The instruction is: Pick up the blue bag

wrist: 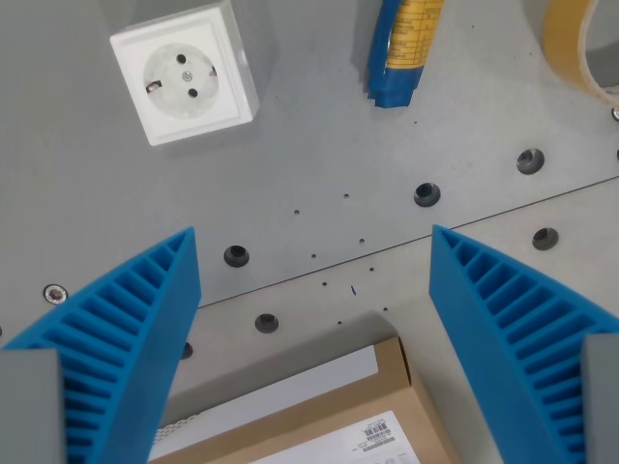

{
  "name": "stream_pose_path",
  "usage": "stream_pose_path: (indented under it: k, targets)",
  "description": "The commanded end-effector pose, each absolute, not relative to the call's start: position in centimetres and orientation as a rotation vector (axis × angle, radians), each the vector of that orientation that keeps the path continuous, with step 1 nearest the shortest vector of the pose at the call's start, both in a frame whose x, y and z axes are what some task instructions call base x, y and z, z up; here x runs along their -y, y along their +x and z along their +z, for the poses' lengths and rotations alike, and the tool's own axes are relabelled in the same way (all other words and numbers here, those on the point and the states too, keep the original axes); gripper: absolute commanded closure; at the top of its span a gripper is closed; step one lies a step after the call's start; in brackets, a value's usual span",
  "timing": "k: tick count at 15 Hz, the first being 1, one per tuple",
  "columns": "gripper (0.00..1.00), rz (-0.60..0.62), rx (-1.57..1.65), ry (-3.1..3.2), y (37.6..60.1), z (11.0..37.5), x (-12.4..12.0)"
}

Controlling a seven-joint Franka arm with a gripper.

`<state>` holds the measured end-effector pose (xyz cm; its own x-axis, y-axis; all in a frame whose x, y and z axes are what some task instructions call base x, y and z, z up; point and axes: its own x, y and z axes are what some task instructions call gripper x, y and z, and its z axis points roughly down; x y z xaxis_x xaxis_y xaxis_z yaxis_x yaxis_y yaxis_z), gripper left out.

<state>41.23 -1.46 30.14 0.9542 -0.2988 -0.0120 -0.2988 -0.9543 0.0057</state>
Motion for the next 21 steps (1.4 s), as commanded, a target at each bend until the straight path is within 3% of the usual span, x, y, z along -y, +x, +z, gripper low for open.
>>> stream_pose_path:
  k: [1, 8, 21]
  targets:
    - [0.0, -0.012, 0.475, 3.102, 41.2, 30.3, 1.5]
    - [0.0, -0.002, 0.483, 3.102, 41.4, 30.0, 1.7]
    - [0.0, 0.08, 0.497, 3.103, 42.5, 26.9, 4.3]
